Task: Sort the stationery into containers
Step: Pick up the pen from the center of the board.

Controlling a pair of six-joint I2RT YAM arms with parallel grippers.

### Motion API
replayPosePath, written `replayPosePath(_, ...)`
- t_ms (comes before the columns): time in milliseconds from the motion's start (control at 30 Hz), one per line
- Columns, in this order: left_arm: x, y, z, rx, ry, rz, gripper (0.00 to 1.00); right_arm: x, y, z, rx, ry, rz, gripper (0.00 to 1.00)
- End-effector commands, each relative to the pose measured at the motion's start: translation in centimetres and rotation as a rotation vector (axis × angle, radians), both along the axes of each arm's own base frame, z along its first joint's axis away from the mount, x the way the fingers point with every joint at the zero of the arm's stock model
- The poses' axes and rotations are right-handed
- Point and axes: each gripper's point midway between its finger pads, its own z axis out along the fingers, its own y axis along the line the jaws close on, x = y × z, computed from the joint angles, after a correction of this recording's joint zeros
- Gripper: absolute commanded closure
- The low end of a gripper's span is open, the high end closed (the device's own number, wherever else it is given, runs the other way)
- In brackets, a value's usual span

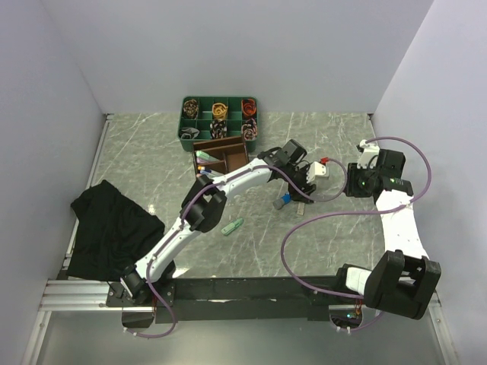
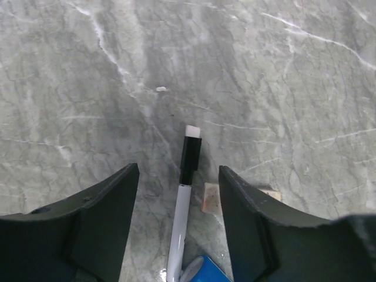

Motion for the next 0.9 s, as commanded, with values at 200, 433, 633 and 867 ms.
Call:
replayPosePath(200, 0.3, -1.9, -0.5, -0.018, 0.011, 0.049, 0.43, 0.3, -0.6, 1.3, -0.039, -0.053, -0.004, 0.61)
replayPosePath(433, -1.2, -1.4, -1.8, 0.040, 0.058, 0.039, 0.65, 0.2, -0.5, 1.1, -0.033, -0.067, -0.021, 0.62)
replayPosePath(633, -1.8, -0.6, 0.1, 0.010, 0.183, 0.053, 0.99, -0.1, -0.7, 0.8, -0.030, -0.046, -0.042, 0.63)
replayPosePath(867, 5.1, 3.2, 15.2, -0.466, 0.202, 0.156, 0.99, 1.1, -1.0, 3.1, -0.006, -0.083, -0.083, 0.65)
